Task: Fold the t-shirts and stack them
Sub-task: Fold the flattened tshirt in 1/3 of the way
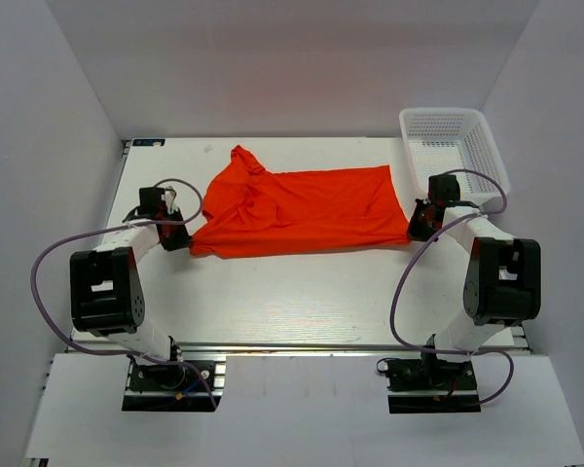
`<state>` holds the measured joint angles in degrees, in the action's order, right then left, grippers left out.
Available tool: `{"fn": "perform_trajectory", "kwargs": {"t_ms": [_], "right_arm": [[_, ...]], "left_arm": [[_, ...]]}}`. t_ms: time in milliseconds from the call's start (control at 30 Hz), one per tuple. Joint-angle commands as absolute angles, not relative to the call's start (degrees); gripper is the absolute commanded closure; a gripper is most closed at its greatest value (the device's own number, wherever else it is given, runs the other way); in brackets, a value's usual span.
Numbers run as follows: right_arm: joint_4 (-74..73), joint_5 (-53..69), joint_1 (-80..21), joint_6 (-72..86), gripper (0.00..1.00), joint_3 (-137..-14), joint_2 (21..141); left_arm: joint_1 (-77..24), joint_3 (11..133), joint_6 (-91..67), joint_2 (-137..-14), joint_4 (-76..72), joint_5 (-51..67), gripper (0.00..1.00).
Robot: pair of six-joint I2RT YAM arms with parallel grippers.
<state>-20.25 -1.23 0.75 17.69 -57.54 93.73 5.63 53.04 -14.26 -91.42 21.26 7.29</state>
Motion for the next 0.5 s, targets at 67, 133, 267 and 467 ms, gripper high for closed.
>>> {"fn": "perform_trajectory", "kwargs": {"t_ms": [67,133,267,467], "right_arm": [[-22.93,-2.11,1.67,16.70,1.00,-56.78,96.23],[-24.68,-3.24,1.76,17.83,1.00,-56.78,96.07],[-26.45,-3.95,1.58,19.25,0.92,-56.43,95.10],[-26.19,-3.69,1.23,19.43,0.44,-55.63,89.74]], "left_arm": [[6.77,46.08,-19.06,-88.59,20.21,9.84,1.00],[6.77,44.30,-23.19,-87.80,21.96,10.55,1.00],[6.77,42.10,-29.70,-84.21,26.28,5.80,1.00],[6.07,43.94,-32.96,-76.21,32.52,0.98,0.00]]}}
